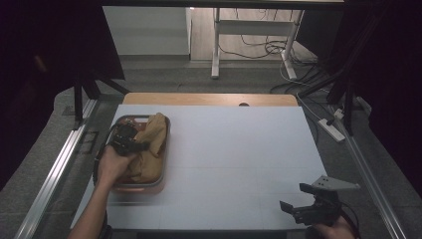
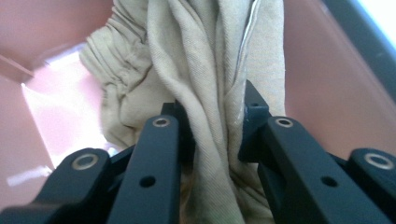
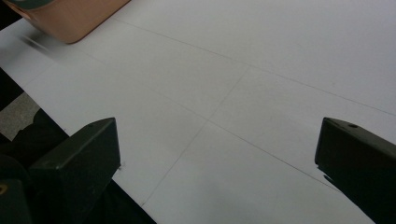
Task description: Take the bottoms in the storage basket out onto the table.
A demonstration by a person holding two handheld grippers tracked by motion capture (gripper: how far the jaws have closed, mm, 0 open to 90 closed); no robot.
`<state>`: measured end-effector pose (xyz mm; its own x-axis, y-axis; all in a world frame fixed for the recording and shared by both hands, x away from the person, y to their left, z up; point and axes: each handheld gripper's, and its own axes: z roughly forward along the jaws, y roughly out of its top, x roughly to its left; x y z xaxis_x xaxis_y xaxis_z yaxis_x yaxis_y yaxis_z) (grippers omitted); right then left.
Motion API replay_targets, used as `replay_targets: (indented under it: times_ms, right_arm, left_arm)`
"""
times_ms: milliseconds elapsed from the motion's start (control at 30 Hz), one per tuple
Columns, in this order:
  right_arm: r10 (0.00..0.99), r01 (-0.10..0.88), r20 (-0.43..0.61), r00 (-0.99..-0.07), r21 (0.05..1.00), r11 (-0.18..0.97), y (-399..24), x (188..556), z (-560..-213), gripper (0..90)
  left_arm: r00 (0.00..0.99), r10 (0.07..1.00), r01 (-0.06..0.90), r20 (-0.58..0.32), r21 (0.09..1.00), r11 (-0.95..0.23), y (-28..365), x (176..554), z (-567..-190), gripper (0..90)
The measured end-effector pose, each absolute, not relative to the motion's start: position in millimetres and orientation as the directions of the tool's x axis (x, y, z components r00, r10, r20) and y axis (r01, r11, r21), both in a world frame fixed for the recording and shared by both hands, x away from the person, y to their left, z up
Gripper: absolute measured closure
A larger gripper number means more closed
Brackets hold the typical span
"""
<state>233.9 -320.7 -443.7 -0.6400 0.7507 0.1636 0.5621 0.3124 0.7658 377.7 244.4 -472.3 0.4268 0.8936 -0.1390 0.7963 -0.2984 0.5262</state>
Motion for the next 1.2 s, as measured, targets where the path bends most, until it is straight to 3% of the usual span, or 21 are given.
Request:
replay_targets:
  times_ms: [533, 1200]
  right_arm:
    - [0.749, 0.56, 0.161, -0.642, 0.767, 0.315, -320.5, 233.6, -443.6, 0.6]
    - [0.748, 0.558, 0.163, -0.644, 0.769, 0.313, -320.9, 233.4, -443.5, 0.6]
  left_arm:
    - [0.406, 0.873, 0.752, -0.271, 0.642, -0.151, 272.0, 366.5, -443.2, 74.7]
    - [0.454, 0.844, 0.694, -0.285, 0.707, -0.135, 268.7, 356.2, -414.3, 74.5]
